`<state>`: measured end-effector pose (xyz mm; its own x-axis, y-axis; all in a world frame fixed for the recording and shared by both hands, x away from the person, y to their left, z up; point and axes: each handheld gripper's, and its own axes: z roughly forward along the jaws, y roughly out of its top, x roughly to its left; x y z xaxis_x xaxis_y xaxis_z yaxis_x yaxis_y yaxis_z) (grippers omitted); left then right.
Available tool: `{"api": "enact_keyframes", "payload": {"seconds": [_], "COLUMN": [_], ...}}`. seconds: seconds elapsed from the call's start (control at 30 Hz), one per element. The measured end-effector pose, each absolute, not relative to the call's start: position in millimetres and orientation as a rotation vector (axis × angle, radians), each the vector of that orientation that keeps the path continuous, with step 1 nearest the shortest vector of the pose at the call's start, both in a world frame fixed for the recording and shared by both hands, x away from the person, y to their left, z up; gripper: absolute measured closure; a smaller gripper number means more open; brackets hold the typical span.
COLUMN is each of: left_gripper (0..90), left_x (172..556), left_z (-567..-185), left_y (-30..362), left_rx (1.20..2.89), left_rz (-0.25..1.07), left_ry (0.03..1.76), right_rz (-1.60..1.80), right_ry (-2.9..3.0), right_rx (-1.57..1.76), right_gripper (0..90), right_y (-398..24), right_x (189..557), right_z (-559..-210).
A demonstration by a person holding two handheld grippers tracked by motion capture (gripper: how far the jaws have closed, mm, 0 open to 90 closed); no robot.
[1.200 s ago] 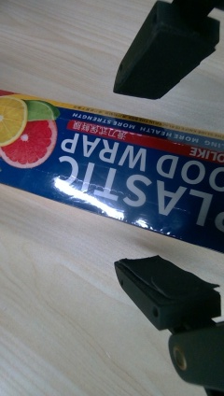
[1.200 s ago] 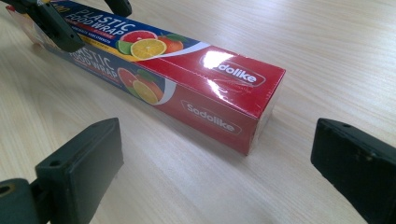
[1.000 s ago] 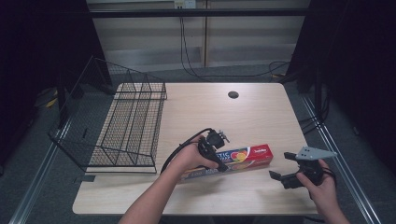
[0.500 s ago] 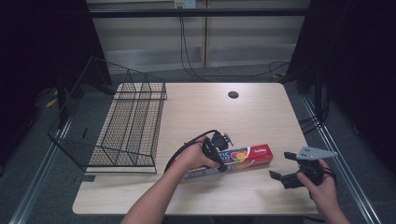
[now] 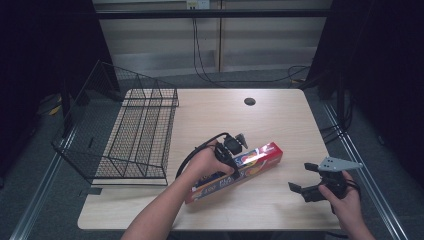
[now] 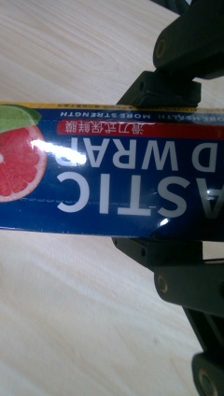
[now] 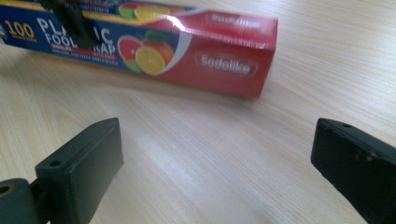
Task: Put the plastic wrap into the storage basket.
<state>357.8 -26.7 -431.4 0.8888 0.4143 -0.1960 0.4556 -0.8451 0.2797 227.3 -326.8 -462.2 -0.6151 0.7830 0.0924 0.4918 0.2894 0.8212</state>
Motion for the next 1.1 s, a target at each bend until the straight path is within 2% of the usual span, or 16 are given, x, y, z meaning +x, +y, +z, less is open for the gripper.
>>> {"api": "enact_keyframes", "payload": {"seconds": [0.47, 1.1], "left_gripper": [43.4, 43.5], "left_x": [376.4, 394.2], "left_z": [-387.1, -344.6], "left_y": [0.8, 23.2], "left_rx": [2.691, 2.612], "left_rz": [-0.124, -0.133], "left_ry": [0.807, 0.960], "right_rz": [1.256, 1.256], "right_ry": [2.239, 2.237], "right_rx": [1.145, 1.151], "right_gripper": [2.1, 2.1], "right_y": [-325.3, -324.4], "right_x": [226.3, 226.0], "right_z": [-461.7, -462.2]}}
